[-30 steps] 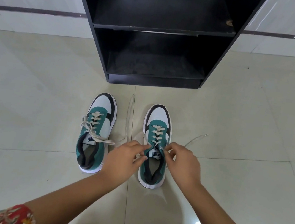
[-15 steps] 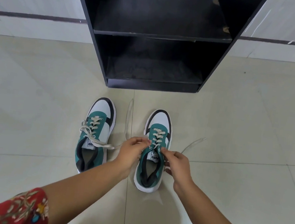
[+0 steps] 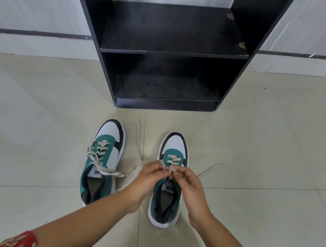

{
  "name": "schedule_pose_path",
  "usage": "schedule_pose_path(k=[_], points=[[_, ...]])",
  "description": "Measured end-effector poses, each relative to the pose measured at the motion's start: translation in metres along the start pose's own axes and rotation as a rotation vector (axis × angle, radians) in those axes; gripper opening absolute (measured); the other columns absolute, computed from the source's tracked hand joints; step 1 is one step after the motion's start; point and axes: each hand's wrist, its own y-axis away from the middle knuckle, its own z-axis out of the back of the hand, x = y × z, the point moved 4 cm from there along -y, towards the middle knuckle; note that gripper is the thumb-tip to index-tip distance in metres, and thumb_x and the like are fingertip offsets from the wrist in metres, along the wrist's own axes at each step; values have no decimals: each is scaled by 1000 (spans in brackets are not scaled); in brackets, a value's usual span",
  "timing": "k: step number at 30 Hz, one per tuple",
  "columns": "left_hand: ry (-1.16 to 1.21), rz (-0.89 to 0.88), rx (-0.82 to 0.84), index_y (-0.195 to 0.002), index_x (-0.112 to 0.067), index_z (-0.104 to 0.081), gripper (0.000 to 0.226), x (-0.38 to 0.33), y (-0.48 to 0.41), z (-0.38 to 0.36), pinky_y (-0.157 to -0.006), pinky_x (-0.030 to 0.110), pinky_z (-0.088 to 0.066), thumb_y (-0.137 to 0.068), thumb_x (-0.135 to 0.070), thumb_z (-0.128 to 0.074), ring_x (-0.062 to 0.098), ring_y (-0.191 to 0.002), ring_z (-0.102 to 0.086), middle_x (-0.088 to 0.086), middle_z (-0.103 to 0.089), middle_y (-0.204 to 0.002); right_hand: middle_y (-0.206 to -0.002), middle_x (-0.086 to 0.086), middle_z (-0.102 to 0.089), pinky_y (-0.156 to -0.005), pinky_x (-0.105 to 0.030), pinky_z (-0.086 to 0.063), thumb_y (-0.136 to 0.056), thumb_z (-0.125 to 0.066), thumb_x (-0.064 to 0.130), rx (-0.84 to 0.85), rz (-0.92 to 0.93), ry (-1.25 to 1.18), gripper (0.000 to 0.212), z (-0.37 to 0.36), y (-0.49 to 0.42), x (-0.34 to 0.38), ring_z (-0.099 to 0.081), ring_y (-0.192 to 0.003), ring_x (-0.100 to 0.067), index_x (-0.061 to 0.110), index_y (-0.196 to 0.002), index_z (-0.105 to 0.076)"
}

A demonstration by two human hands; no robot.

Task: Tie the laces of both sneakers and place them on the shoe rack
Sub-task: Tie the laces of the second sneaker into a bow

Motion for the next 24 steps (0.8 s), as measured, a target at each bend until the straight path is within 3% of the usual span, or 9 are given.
schedule_pose_path(k=[3, 5, 7, 10, 13, 17, 20, 22, 24], points=[[28, -109, -21, -99, -5, -59, 25, -15, 1, 5, -63, -5, -38, -97, -24, -44, -1, -97, -54, -3, -59, -110, -93, -18, -67, -80, -18, -49, -91, -51, 3, 49, 41, 67, 16, 0, 1, 8, -61, -84, -12, 4, -93, -67], [-6, -252, 7, -91, -4, -57, 29, -27, 1, 8, -80, 1, -38, -99, -24, -37, 8, -106, -57, -1, -64, -110, -86, -6, -67, -79, -19, -47, -89, -53, 1, 90, 81, 137, 20, 0, 2, 14, -60, -80, -7, 12, -87, -69], [-142, -352, 107, -98, -7, -60, 34, -33, 2, 7, -93, 13, -40, -101, -26, -32, 10, -108, -57, 2, -65, -107, -81, 9, -67, -79, -15, -44, -87, -56, 0, 142, 152, 270, 28, -1, 3, 20, -58, -78, -1, 23, -81, -70], [-700, -592, 113, -89, -20, -53, 35, -34, -2, 12, -113, 34, -27, -99, -35, -24, 2, -89, -57, -13, -60, -84, -76, 13, -67, -77, -12, -42, -83, -61, 2, 179, 230, 400, 31, 3, 6, 23, -57, -79, -1, 31, -79, -71], [-1123, -763, 89, -80, -24, -42, 31, -36, -6, 17, -116, 45, -16, -97, -35, -18, 4, -76, -44, -10, -46, -72, -77, 8, -67, -78, -12, -39, -84, -63, 10, 161, 321, 527, 27, 12, 7, 28, -58, -87, -8, 36, -84, -69], [-953, -856, 25, -81, -38, -26, 18, -41, -3, 17, -106, 44, -30, -97, -30, -29, 4, -76, -33, -13, -34, -75, -76, 11, -63, -76, -17, -43, -82, -63, 14, 105, 388, 575, 20, 19, 9, 34, -59, -84, -8, 32, -87, -56], [-938, -811, -65, -82, -36, -29, 18, -40, -5, 16, -89, 34, -38, -98, -29, -32, 8, -75, -33, -12, -35, -76, -82, 12, -59, -81, -30, -44, -79, -61, 29, 76, 554, 836, 6, 15, 13, 30, -53, -88, -9, 29, -84, -63], [-856, -681, -112, -75, -28, -33, 24, -39, -6, 16, -70, 29, -36, -99, -27, -32, 13, -64, -40, -10, -39, -65, -92, 7, -56, -83, -32, -45, -81, -55, 34, 28, 613, 1023, 28, 10, 13, 22, -52, -91, -14, 31, -109, -60], [-686, -427, -50, -65, -23, -40, 34, -35, -11, 14, -60, 30, -34, -99, -25, -33, 14, -58, -44, -6, -45, -59, -106, -1, -55, -86, -35, -47, -84, -50, 30, 46, 636, 1088, 46, 0, 11, 11, -51, -98, -21, 26, -129, -42]])
